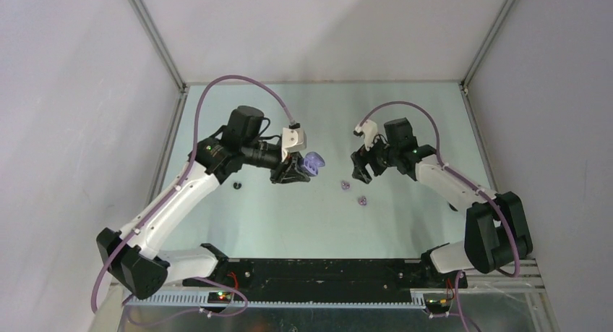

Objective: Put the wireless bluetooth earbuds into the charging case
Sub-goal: Pick up the earbud from the center of the board.

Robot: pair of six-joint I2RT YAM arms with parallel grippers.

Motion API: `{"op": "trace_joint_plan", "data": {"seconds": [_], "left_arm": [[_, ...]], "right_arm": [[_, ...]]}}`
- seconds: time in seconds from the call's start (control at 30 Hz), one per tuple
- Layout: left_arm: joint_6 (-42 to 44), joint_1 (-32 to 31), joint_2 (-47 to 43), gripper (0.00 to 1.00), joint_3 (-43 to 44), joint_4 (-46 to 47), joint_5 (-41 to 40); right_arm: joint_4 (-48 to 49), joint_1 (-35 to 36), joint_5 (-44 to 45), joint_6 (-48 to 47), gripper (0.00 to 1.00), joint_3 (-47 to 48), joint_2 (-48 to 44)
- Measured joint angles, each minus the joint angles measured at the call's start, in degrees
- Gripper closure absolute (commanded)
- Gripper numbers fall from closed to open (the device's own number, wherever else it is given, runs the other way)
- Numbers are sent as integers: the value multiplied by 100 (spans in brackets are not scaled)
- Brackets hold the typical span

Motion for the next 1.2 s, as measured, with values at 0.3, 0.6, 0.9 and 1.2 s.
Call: {"op": "trace_joint_plan", "data": {"seconds": [0.3,0.6,0.9,1.2], "left_arm": [[-223,0,-103,100,-291,474,-2],[-330,0,-114,99,-304,603,37],[-391,0,-240,99,-389,710,37],[-413,0,-256,98,-396,750,37]], "right_arm": [[-809,184,688,-1019,34,-129,-39],[-1104,398,942,-1432,35,-739,-111],[-208,531,990,-2476,44,-2028,-966],[1038,603,461,-3974,46,-3314,-2072]]}}
